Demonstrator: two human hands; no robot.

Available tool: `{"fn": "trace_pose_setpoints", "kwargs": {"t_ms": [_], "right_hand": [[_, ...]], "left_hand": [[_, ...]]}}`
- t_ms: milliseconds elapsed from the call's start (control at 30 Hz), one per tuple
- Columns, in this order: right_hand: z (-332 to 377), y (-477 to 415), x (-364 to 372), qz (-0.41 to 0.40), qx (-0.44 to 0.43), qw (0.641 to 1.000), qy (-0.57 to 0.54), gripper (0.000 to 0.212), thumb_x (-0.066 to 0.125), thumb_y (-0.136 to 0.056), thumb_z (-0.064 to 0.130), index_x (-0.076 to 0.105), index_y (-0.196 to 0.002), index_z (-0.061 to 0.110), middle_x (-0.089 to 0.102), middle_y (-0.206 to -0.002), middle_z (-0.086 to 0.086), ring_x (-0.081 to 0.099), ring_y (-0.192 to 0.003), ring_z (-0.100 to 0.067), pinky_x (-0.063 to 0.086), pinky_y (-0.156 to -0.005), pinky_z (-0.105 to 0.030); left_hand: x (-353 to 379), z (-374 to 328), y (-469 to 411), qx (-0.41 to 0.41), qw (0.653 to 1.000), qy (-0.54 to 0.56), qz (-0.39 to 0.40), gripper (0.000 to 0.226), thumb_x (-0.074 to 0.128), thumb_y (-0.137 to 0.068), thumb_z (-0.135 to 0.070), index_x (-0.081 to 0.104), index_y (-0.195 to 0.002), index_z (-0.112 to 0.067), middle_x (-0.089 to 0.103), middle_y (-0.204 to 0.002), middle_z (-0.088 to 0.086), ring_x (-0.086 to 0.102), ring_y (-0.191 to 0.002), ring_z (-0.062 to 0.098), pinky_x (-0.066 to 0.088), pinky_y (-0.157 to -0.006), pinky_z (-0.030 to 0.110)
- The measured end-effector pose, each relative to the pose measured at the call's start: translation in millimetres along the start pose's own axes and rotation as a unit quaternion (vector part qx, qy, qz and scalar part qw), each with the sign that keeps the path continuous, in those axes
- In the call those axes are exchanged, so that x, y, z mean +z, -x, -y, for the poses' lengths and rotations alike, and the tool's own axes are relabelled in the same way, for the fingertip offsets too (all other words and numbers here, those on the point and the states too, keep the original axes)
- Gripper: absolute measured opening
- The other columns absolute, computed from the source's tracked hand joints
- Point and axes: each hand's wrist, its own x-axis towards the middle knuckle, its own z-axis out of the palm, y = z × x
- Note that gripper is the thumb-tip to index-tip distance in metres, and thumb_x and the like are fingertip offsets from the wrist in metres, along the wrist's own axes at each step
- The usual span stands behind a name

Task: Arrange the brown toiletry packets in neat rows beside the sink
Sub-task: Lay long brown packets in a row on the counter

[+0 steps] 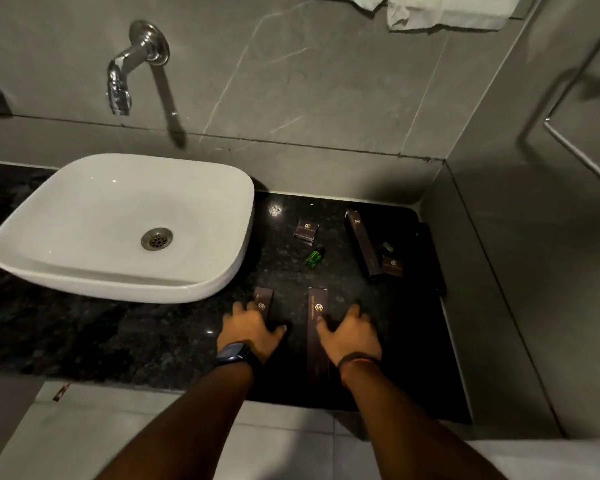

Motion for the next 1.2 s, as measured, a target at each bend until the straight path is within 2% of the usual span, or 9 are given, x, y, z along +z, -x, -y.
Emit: {"fn": "trace_pose_setpoints", "kwargs": {"t_ms": [200,300,433,600,733,800,933,1033,1200], "right_hand": [[-49,-77,-81,-0.125,-0.005,0.992,0.011,0.048,0.059,-0.085,0.028,0.05,-0.124,0.001,0.055,-0.123,-0.025,0.054,-0.113,-0.042,0.049,-0.09,-0.047],[-60,-118,-96,-0.118,0.002,0.993,0.013,0.045,0.059,-0.085,0.017,0.048,-0.125,-0.001,0.055,-0.124,-0.029,0.053,-0.114,-0.044,0.049,-0.095,-0.049],[-58,-173,-98,-0.103,0.013,0.994,0.036,0.038,0.056,-0.087,0.009,0.05,-0.123,-0.003,0.06,-0.118,-0.03,0.058,-0.109,-0.043,0.052,-0.091,-0.047],[-54,-223,-86,-0.047,0.047,0.993,0.097,0.043,0.052,-0.092,0.01,0.045,-0.132,-0.002,0.055,-0.13,-0.026,0.055,-0.12,-0.039,0.048,-0.1,-0.046],[-50,-247,-76,-0.081,0.076,0.986,0.126,0.04,0.045,-0.096,0.005,0.043,-0.135,-0.004,0.055,-0.131,-0.027,0.055,-0.119,-0.039,0.046,-0.098,-0.046],[-50,-251,-76,-0.085,0.104,0.986,0.097,0.042,0.042,-0.097,0.004,0.039,-0.138,-0.006,0.054,-0.13,-0.032,0.054,-0.12,-0.043,0.045,-0.097,-0.051],[-48,-249,-83,-0.067,0.109,0.989,0.078,0.059,0.055,-0.092,0.015,0.03,-0.145,0.004,0.051,-0.135,-0.028,0.054,-0.122,-0.043,0.047,-0.098,-0.05],[-42,-242,-89,-0.091,0.091,0.99,-0.052,0.069,0.059,-0.085,0.014,0.025,-0.145,0.01,0.044,-0.14,-0.027,0.048,-0.125,-0.045,0.043,-0.102,-0.05],[-37,-202,-100,-0.122,0.131,0.969,-0.169,0.051,0.047,-0.089,0.013,0.034,-0.136,0.0,0.053,-0.129,-0.029,0.056,-0.113,-0.044,0.048,-0.091,-0.046]], "left_hand": [[-10,-91,-15,0.099,0.992,0.061,-0.047,0.059,0.061,-0.084,-0.055,0.057,-0.124,-0.013,0.058,-0.127,0.014,0.058,-0.115,0.035,0.05,-0.094,0.041],[-12,-137,-37,0.114,0.987,0.11,-0.024,0.05,0.065,-0.084,-0.049,0.063,-0.117,-0.013,0.067,-0.118,0.014,0.064,-0.108,0.034,0.055,-0.09,0.039],[-4,-190,-88,0.103,0.982,0.159,0.017,0.045,0.066,-0.083,-0.047,0.067,-0.106,-0.008,0.069,-0.111,0.018,0.067,-0.101,0.038,0.058,-0.085,0.042],[16,-230,-144,0.062,0.984,0.158,0.045,0.063,0.069,-0.081,-0.046,0.048,-0.128,-0.009,0.049,-0.131,0.016,0.057,-0.116,0.039,0.05,-0.092,0.045],[32,-243,-167,0.04,0.986,0.154,0.058,0.069,0.073,-0.08,-0.044,0.041,-0.131,-0.011,0.048,-0.132,0.015,0.055,-0.12,0.037,0.049,-0.094,0.047],[39,-245,-171,0.036,0.986,0.157,0.052,0.061,0.069,-0.083,-0.044,0.042,-0.128,-0.011,0.053,-0.13,0.015,0.057,-0.117,0.038,0.05,-0.092,0.047],[45,-246,-174,0.036,0.985,0.152,0.076,0.058,0.071,-0.082,-0.039,0.047,-0.126,-0.008,0.058,-0.126,0.017,0.059,-0.116,0.039,0.05,-0.093,0.047],[40,-246,-169,0.049,0.986,0.141,0.078,0.047,0.064,-0.09,-0.035,0.051,-0.125,-0.006,0.06,-0.127,0.016,0.059,-0.117,0.036,0.05,-0.094,0.044],[20,-237,-130,0.083,0.99,0.084,0.081,0.046,0.067,-0.087,-0.032,0.055,-0.123,-0.007,0.061,-0.125,0.015,0.061,-0.115,0.035,0.053,-0.09,0.043]]}}
